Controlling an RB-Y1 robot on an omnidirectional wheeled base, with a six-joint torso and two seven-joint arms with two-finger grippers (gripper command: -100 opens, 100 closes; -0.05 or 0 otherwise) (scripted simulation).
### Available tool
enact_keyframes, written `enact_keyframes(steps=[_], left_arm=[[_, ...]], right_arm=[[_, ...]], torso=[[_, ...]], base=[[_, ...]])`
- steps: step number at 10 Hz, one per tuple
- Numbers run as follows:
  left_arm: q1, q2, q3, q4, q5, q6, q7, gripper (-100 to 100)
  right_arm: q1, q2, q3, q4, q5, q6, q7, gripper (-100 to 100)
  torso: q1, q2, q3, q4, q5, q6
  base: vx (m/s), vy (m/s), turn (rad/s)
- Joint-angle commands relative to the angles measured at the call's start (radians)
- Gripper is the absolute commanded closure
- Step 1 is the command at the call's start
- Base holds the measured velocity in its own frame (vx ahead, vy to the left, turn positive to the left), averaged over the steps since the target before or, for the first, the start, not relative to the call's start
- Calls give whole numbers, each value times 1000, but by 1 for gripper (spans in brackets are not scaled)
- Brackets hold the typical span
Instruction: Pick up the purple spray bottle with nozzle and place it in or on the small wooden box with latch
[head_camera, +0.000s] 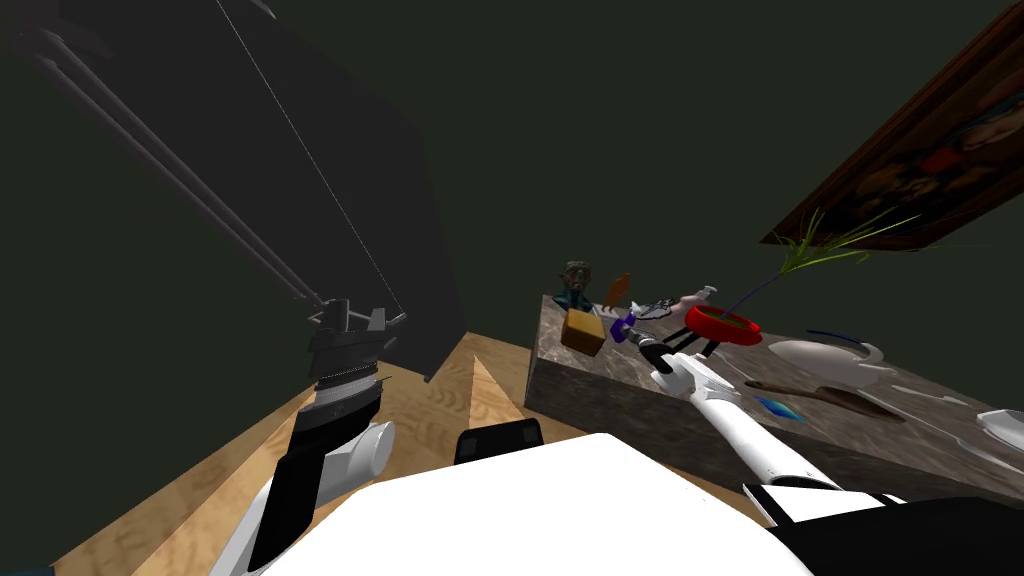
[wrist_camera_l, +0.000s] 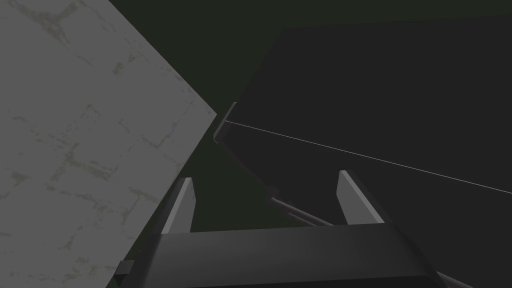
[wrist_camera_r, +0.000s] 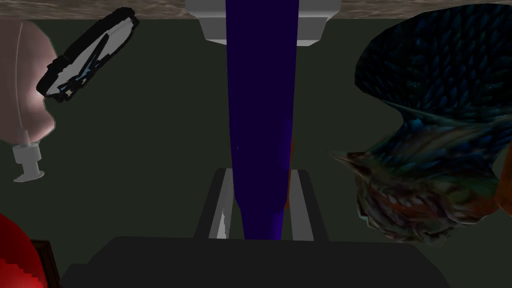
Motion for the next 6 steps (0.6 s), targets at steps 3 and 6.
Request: enact_keyframes(steps=[3,6], left_arm=[[0,0,0,0,0,0,0,0],[0,0,0,0,0,0,0,0]], right_arm=[[44,-58,-3,-10,-21,47,-59,100],[72,-111,-6,-13,-39,76,-104,100]], torso=[[-4,-1,0,0,0,0],[-5,-4,-2,-1,0,0]], base=[[-69,208,-27],[-29,195,-17]])
